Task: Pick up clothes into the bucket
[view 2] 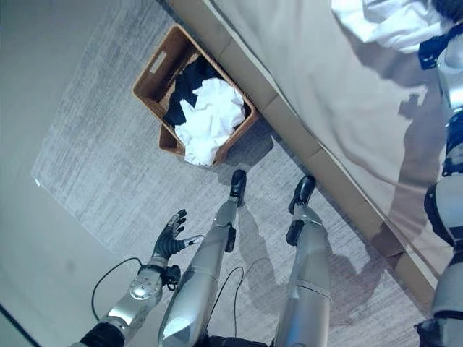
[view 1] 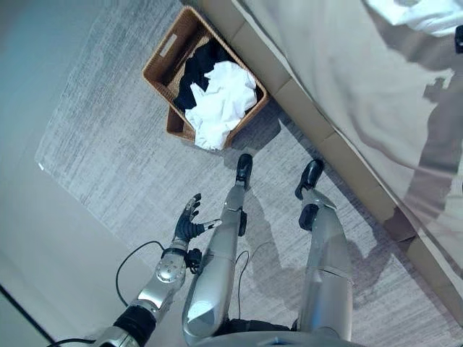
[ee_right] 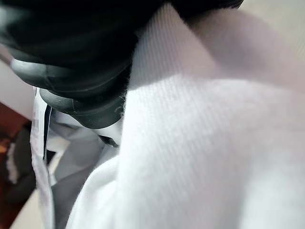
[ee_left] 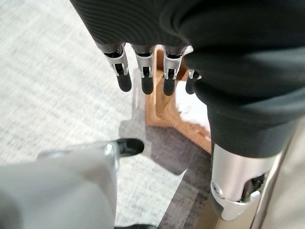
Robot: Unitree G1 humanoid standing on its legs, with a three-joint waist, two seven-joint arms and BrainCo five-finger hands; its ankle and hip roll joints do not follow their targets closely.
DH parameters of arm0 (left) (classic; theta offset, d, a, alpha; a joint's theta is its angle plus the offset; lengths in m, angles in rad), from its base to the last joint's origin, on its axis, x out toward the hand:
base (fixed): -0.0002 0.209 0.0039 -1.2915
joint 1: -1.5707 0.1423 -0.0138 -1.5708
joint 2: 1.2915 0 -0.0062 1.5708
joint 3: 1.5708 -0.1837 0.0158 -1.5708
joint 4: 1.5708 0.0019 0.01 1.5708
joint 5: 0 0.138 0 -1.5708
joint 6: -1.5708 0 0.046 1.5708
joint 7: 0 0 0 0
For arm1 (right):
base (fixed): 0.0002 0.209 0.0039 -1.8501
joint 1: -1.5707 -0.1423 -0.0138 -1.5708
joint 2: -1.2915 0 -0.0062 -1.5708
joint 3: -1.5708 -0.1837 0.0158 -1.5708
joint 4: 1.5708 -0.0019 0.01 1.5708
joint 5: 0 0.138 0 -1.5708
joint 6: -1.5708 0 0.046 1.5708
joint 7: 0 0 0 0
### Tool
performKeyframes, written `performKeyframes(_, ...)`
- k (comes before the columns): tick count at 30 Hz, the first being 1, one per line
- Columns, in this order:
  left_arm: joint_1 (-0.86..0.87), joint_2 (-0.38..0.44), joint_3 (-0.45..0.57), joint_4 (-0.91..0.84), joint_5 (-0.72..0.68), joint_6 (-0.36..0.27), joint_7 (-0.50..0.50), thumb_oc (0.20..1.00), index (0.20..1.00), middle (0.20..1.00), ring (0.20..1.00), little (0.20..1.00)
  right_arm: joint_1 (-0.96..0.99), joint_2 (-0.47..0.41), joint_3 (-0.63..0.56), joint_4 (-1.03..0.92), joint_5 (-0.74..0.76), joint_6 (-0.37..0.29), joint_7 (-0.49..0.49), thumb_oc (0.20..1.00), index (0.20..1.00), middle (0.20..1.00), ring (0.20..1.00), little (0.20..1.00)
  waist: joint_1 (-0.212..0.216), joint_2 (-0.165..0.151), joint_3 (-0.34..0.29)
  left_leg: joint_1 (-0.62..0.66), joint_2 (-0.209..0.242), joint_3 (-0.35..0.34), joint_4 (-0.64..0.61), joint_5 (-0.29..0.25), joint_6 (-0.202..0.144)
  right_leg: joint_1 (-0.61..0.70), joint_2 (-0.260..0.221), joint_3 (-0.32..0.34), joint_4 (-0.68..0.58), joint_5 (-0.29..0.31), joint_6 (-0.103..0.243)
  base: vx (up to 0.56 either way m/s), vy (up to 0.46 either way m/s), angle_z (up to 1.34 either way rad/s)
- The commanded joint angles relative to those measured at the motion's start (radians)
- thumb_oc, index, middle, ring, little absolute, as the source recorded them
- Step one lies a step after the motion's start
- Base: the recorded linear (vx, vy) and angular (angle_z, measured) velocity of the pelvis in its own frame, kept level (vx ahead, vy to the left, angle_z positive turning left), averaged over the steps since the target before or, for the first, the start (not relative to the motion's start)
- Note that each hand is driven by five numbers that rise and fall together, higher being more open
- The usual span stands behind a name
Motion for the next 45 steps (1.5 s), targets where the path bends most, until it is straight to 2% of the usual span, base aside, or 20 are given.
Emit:
performKeyframes(1, 0.041, 0.046, 0.03, 0.059, 0.039, -0.005, -0.008, 1.0, 1.0, 1.0, 1.0, 1.0, -0.042, -0.055, 0.008, -0.054, 0.029, -0.085, -0.012, 0.2, 0.2, 0.2, 0.2, 0.2, 0.013, -0.063, -0.004, 0.099, -0.006, -0.001, 0.062, -0.105, -0.014, 0.151, -0.001, 0.03, -0.03, -0.013, 0.063, -0.04, 0.008, -0.17)
performKeyframes(2, 0.042, 0.046, 0.03, 0.06, 0.039, -0.006, -0.007, 1.0, 1.0, 1.0, 1.0, 1.0, -0.04, -0.054, 0.008, -0.054, 0.029, -0.086, -0.012, 0.2, 0.2, 0.2, 0.2, 0.2, 0.013, -0.062, -0.004, 0.104, -0.005, -0.002, 0.059, -0.105, -0.014, 0.157, 0.001, 0.028, -0.035, -0.012, 0.063, -0.13, 0.046, -0.16)
performKeyframes(3, 0.032, 0.048, 0.041, 0.096, 0.05, -0.002, -0.011, 1.0, 1.0, 1.0, 1.0, 1.0, -0.04, -0.062, -0.002, -0.075, 0.023, -0.09, -0.022, 0.2, 0.2, 0.2, 0.2, 0.2, 0.005, -0.072, -0.004, 0.151, 0.0, 0.007, 0.039, -0.076, -0.013, 0.218, 0.004, 0.014, -0.084, 0.031, 0.057, -0.11, 0.059, -0.19)
performKeyframes(6, 0.039, 0.05, 0.045, 0.105, 0.054, -0.002, -0.014, 1.0, 1.0, 1.0, 1.0, 1.0, -0.032, -0.065, -0.009, -0.091, 0.024, -0.093, -0.028, 0.2, 0.2, 0.2, 0.2, 0.2, 0.0, -0.076, -0.004, 0.191, 0.005, 0.011, 0.029, -0.078, -0.014, 0.259, 0.011, 0.011, -0.103, 0.036, 0.059, -0.04, 0.034, -0.16)
performKeyframes(8, 0.048, 0.055, 0.057, 0.154, 0.09, 0.005, -0.02, 1.0, 1.0, 1.0, 1.0, 1.0, -0.002, -0.06, -0.047, -0.116, -0.001, -0.098, -0.052, 0.2, 0.2, 0.2, 0.2, 0.2, -0.015, -0.094, -0.004, 0.339, 0.022, 0.032, -0.011, -0.084, -0.013, 0.414, 0.026, 0.011, -0.166, 0.053, 0.068, 0.01, 0.062, -0.22)
performKeyframes(10, 0.05, 0.059, 0.055, 0.159, 0.097, 0.004, -0.022, 1.0, 1.0, 1.0, 1.0, 1.0, 0.017, -0.06, -0.06, -0.126, -0.01, -0.1, -0.06, 0.2, 0.2, 0.2, 0.2, 0.2, -0.016, -0.097, -0.012, 0.375, 0.025, 0.036, -0.027, -0.083, -0.012, 0.451, 0.029, 0.01, -0.187, 0.058, 0.071, 0.03, 0.035, -0.2)
performKeyframes(12, 0.064, 0.056, 0.059, 0.15, 0.117, 0.004, -0.031, 1.0, 1.0, 1.0, 1.0, 1.0, 0.095, -0.074, -0.108, -0.176, -0.038, -0.106, -0.086, 0.2, 0.2, 0.2, 0.2, 0.2, -0.035, -0.107, -0.073, 0.445, 0.034, 0.042, -0.068, -0.083, -0.014, 0.53, 0.036, 0.0, -0.225, 0.062, 0.077, 0.08, 0.028, -0.17)
performKeyframes(14, 0.069, 0.059, 0.063, 0.15, 0.119, 0.008, -0.035, 1.0, 1.0, 1.0, 1.0, 1.0, 0.118, -0.076, -0.12, -0.189, -0.045, -0.103, -0.08, 0.2, 0.2, 0.2, 0.2, 0.2, -0.036, -0.106, -0.09, 0.459, 0.032, 0.038, -0.078, -0.077, -0.012, 0.544, 0.035, -0.006, -0.237, 0.068, 0.077, 0.05, 0.022, 0.03)
performKeyframes(15, 0.078, 0.078, 0.06, 0.096, 0.144, 0.003, -0.041, 1.0, 1.0, 1.0, 1.0, 1.0, 0.193, -0.081, -0.168, -0.218, -0.059, -0.104, -0.087, 0.2, 0.2, 0.2, 0.2, 0.2, -0.047, -0.112, -0.124, 0.5, 0.035, 0.038, -0.095, -0.079, -0.014, 0.592, 0.037, -0.015, -0.252, 0.066, 0.08, 0.02, 0.015, 0.04)
performKeyframes(16, 0.078, 0.079, 0.06, 0.096, 0.144, 0.003, -0.041, 1.0, 1.0, 1.0, 1.0, 1.0, 0.194, -0.082, -0.169, -0.219, -0.059, -0.104, -0.088, 0.2, 0.2, 0.2, 0.2, 0.2, -0.047, -0.112, -0.124, 0.499, 0.035, 0.038, -0.096, -0.078, -0.014, 0.592, 0.037, -0.016, -0.253, 0.066, 0.08, 0.11, 0.016, 0.02)
performKeyframes(17, 0.079, 0.089, 0.067, 0.058, 0.152, 0.003, -0.055, 1.0, 1.0, 1.0, 1.0, 1.0, 0.248, -0.085, -0.196, -0.243, -0.07, -0.105, -0.085, 0.2, 0.2, 0.2, 0.2, 0.2, -0.055, -0.114, -0.165, 0.538, 0.039, 0.041, -0.114, -0.084, -0.013, 0.632, 0.041, -0.022, -0.268, 0.056, 0.082, 0.07, 0.008, 0.05)
performKeyframes(18, 0.081, 0.093, 0.066, 0.056, 0.152, 0.004, -0.055, 1.0, 1.0, 1.0, 1.0, 1.0, 0.258, -0.085, -0.206, -0.247, -0.072, -0.105, -0.086, 0.2, 0.2, 0.2, 0.2, 0.2, -0.054, -0.116, -0.166, 0.537, 0.039, 0.039, -0.118, -0.079, -0.013, 0.633, 0.042, -0.024, -0.275, 0.063, 0.082, 0.12, 0.014, 0.07)
performKeyframes(19, 0.078, 0.113, 0.072, -0.037, 0.15, -0.004, -0.074, 1.0, 1.0, 1.0, 1.0, 1.0, 0.339, -0.087, -0.249, -0.289, -0.084, -0.107, -0.084, 0.2, 0.2, 0.2, 0.2, 0.2, -0.066, -0.118, -0.199, 0.577, 0.045, 0.042, -0.135, -0.086, -0.015, 0.679, 0.043, -0.031, -0.29, 0.052, 0.084, 0.04, 0.014, 0.06)
performKeyframes(20, 0.079, 0.117, 0.071, -0.04, 0.149, -0.002, -0.074, 1.0, 1.0, 1.0, 1.0, 1.0, 0.348, -0.087, -0.258, -0.293, -0.086, -0.106, -0.085, 0.2, 0.2, 0.2, 0.2, 0.2, -0.065, -0.121, -0.201, 0.574, 0.044, 0.041, -0.138, -0.081, -0.014, 0.679, 0.043, -0.032, -0.297, 0.059, 0.084, 0.06, 0.031, 0.08)
performKeyframes(22, 0.048, 0.154, 0.074, -0.141, 0.146, -0.007, -0.103, 1.0, 1.0, 1.0, 1.0, 1.0, 0.462, -0.072, -0.309, -0.361, -0.11, -0.106, -0.076, 0.2, 0.2, 0.2, 0.2, 0.2, -0.078, -0.127, -0.254, 0.625, 0.054, 0.05, -0.16, -0.087, -0.016, 0.736, 0.048, -0.038, -0.328, 0.057, 0.086, 0.06, 0.02, 0.07)
performKeyframes(27, -0.002, 0.218, 0.134, -0.383, 0.063, -0.001, -0.189, 1.0, 1.0, 1.0, 1.0, 1.0, 0.711, -0.046, -0.385, -0.538, -0.154, -0.085, 0.021, 0.2, 0.2, 0.2, 0.2, 0.2, -0.094, -0.142, -0.356, 0.695, 0.063, 0.069, -0.181, -0.106, -0.015, 0.825, 0.063, -0.04, -0.399, 0.065, 0.092, 0.08, -0.002, -0.06)
performKeyframes(28, 0.001, 0.222, 0.133, -0.388, 0.061, 0.003, -0.191, 1.0, 1.0, 1.0, 1.0, 1.0, 0.722, -0.046, -0.394, -0.544, -0.155, -0.084, 0.021, 0.2, 0.2, 0.2, 0.2, 0.2, -0.092, -0.144, -0.357, 0.696, 0.063, 0.069, -0.182, -0.106, -0.015, 0.828, 0.063, -0.04, -0.402, 0.065, 0.092, 0.07, 0.004, -0.03)
performKeyframes(32, -0.079, 0.279, 0.161, -0.572, 0.007, 0.016, -0.278, 1.0, 1.0, 1.0, 1.0, 1.0, 0.969, -0.03, -0.471, -0.733, -0.173, -0.055, 0.147, 0.2, 0.2, 0.2, 0.2, 0.2, -0.1, -0.158, -0.433, 0.759, 0.071, 0.08, -0.206, -0.126, -0.01, 0.895, 0.074, -0.033, -0.46, 0.074, 0.097, 0.09, 0.008, -0.09)
performKeyframes(38, -0.199, 0.329, 0.098, -0.673, -0.002, 0.022, -0.365, 1.0, 1.0, 1.0, 1.0, 1.0, 1.102, -0.031, -0.502, -0.887, -0.147, -0.039, 0.265, 0.2, 0.2, 0.2, 0.2, 0.2, -0.091, -0.172, -0.47, 0.802, 0.078, 0.092, -0.225, -0.134, -0.009, 0.941, 0.078, -0.022, -0.491, 0.081, 0.099, 0.04, 0.009, -0.12)
performKeyframes(45, -0.279, 0.344, 0.021, -0.718, 0.056, 0.014, -0.412, 1.0, 1.0, 1.0, 1.0, 1.0, 1.136, 0.0, -0.5, -0.997, -0.107, -0.042, 0.323, 0.2, 0.2, 0.2, 0.2, 0.2, -0.088, -0.18, -0.486, 0.826, 0.08, 0.095, -0.234, -0.139, -0.007, 0.964, 0.081, -0.021, -0.503, 0.082, 0.101, 0.0, 0.001, -0.01)
